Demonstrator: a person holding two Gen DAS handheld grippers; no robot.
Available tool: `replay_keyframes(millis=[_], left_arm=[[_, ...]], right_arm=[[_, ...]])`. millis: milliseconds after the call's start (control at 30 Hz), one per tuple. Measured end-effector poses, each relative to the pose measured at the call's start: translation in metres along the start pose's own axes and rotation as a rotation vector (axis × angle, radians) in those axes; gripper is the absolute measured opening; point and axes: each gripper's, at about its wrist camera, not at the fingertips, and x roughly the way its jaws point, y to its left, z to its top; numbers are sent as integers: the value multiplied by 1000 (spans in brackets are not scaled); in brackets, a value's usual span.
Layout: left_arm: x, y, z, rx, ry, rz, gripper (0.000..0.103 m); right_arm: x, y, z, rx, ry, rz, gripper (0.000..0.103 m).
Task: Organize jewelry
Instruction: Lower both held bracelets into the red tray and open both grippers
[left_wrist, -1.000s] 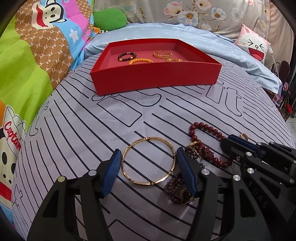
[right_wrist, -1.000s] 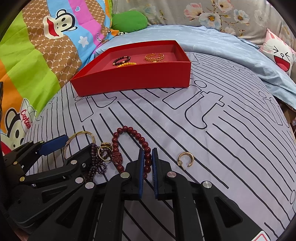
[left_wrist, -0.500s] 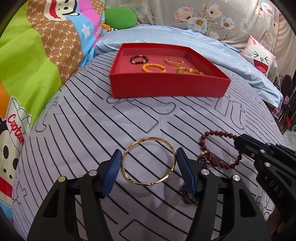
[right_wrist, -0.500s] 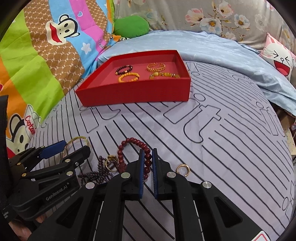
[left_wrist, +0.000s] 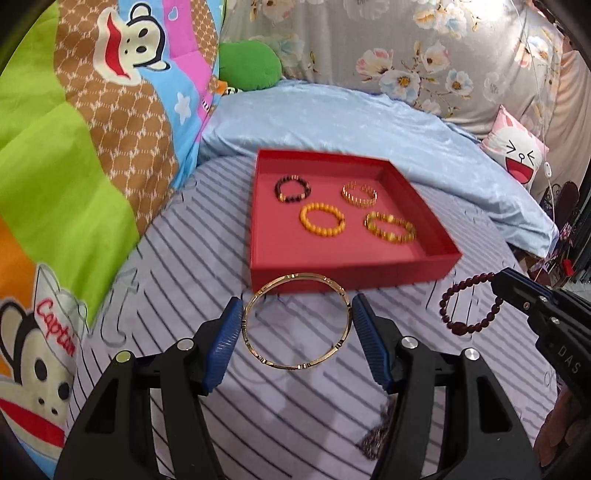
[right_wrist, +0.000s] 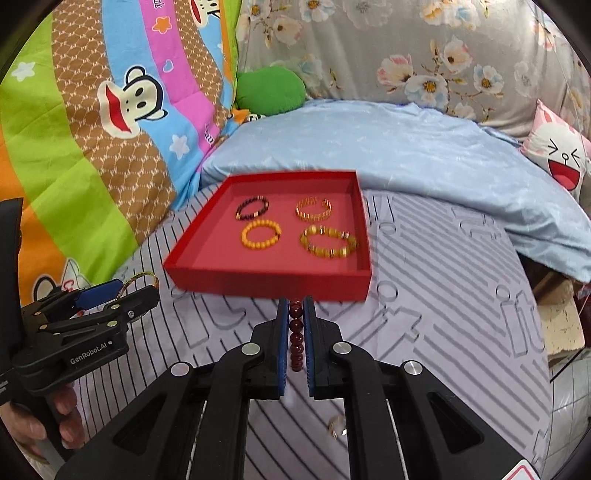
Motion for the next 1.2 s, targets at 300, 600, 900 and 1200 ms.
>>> replay_keyframes(millis=[300,600,900,1200], left_arm=[[22,-15,66,39,-64,-9,58],[78,-22,79,29,-14,-40,58],[121,-21,62,40,65,-8,58],[131,-16,54,38,78,10,58]], right_arm=[[31,6,67,9,-36,74,7],[97,-4,65,87,81,156,7],[130,-21,42,72,147,59,7],[147,-12,37,21,179,24,8]])
